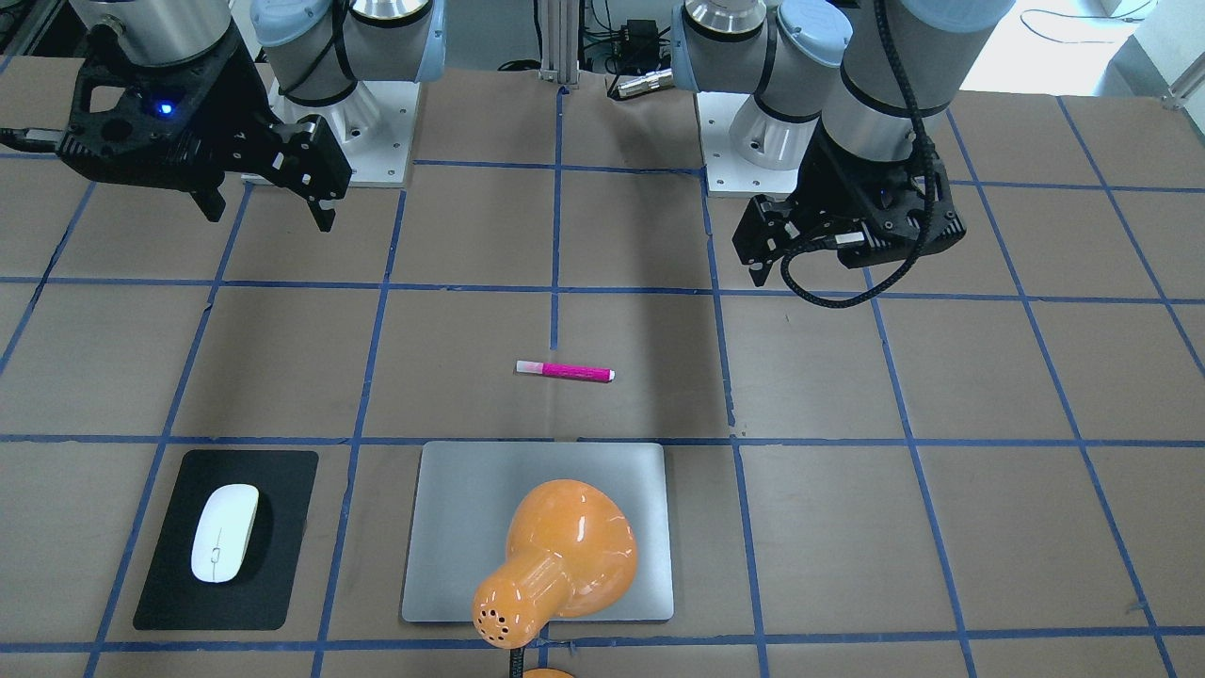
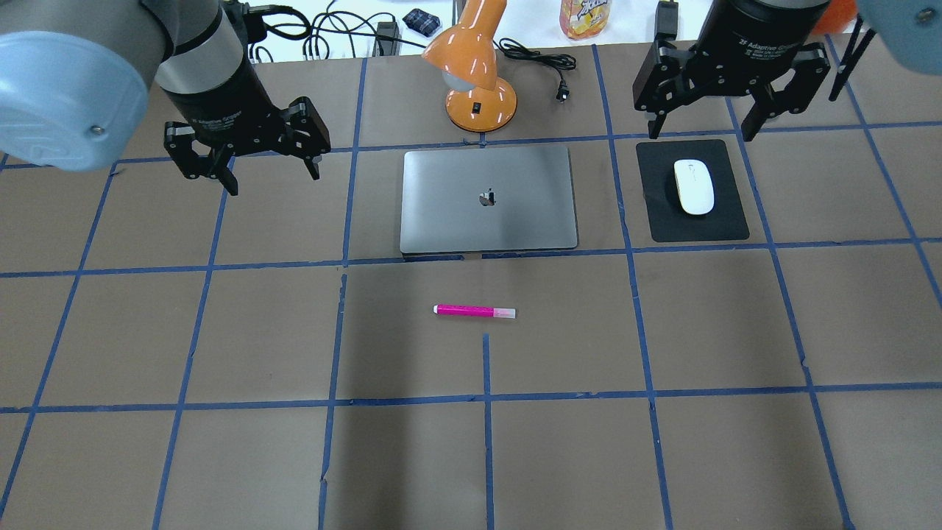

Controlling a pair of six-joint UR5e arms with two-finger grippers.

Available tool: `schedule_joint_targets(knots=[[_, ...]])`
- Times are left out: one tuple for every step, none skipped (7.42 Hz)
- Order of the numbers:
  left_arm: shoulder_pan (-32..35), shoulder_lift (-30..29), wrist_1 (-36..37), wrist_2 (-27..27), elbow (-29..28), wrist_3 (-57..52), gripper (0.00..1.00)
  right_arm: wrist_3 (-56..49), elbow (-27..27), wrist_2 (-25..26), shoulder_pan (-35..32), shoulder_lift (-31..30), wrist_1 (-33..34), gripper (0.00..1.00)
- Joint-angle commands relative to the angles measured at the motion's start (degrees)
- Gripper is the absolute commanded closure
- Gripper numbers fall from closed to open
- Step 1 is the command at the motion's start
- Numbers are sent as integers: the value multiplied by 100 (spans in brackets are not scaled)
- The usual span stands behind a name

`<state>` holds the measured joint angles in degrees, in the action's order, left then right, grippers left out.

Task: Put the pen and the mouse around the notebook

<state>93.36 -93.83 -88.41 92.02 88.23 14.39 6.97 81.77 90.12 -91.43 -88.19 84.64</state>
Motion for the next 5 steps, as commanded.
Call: schedule_joint_targets(knots=[[77, -74, 34, 35, -60, 2, 0, 32, -21, 5, 3, 21, -17, 0], [77, -92, 25, -9, -69, -15, 0, 33, -12, 14, -6, 21, -17, 0], [33, -57, 34, -9, 9, -172, 0, 24, -12, 14, 3, 21, 0, 0], [-2, -5, 34, -9, 45, -304, 0, -11, -4, 14, -6, 30, 26, 0], [-29, 100, 34, 43, 115, -323, 0, -20, -4, 5, -6, 30, 35, 0]])
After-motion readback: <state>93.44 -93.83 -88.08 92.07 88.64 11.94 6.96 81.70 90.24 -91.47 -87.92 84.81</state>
